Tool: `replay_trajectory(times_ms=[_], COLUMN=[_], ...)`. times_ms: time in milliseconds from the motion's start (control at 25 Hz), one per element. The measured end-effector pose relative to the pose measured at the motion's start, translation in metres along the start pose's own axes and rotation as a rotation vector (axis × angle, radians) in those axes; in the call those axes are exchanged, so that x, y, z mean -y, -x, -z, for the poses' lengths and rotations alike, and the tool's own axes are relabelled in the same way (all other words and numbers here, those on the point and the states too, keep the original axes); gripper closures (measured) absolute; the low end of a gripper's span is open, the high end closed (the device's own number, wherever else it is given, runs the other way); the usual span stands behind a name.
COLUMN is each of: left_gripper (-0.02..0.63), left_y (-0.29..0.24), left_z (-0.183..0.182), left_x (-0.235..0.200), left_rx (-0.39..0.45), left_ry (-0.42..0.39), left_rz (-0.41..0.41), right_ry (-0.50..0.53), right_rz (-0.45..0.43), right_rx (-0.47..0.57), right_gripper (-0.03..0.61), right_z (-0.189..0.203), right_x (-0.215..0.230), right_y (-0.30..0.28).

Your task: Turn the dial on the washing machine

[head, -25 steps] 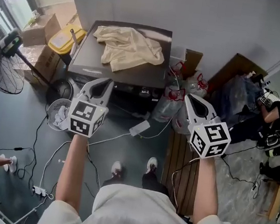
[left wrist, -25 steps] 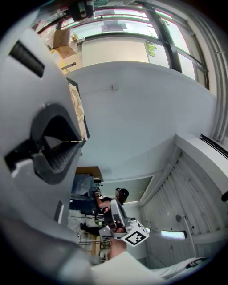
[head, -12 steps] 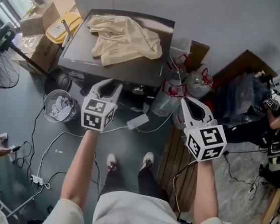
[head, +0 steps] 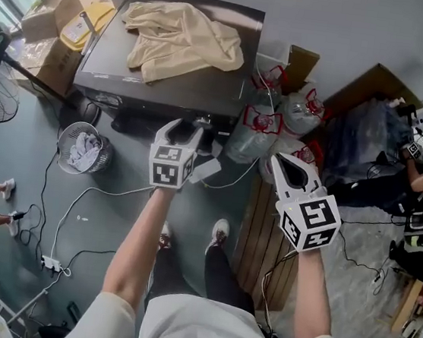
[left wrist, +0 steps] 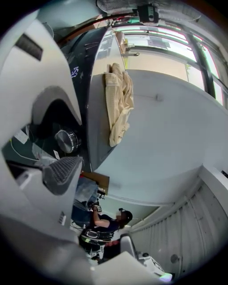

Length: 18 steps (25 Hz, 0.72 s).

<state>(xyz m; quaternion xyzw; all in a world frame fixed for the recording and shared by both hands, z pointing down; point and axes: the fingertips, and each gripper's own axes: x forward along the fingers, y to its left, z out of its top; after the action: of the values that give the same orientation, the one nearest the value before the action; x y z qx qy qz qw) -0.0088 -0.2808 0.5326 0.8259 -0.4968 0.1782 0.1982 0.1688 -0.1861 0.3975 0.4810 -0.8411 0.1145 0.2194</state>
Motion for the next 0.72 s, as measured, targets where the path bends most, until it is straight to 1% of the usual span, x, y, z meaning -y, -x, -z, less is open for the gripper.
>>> replay_trajectory(times_ms=[280,400,480,720], left_gripper=[0.364,0.355,0.351,0.348], left_y=[-0.036,-0.05,-0.056,-0.064], left_z=[0.028,0.038,0.041,0.04], left_x=[0.001,0.002,0.001,0.002], left_rx=[-0.019,-0.042,-0.047,-0.028], left_ry=[0.064,0.085,0.093,0.122], left_rz=[-0.033,-0.031,-0.04,-0.079], right_ry=[-0.034,-0.043,-0.049,-0.053], right_rz=[-0.011,-0.015,-0.014,-0.017], right_rx=[-0.04,-0.056,-0.063,-0.086], right_gripper=[0.565,0.565,0.565,0.565], right_z=[0.037,0.048,0.054,0.067], right_x=[-0.007,-0.009,-0.008,-0.007], right_y=[-0.003,-0.002,-0.003,-0.006])
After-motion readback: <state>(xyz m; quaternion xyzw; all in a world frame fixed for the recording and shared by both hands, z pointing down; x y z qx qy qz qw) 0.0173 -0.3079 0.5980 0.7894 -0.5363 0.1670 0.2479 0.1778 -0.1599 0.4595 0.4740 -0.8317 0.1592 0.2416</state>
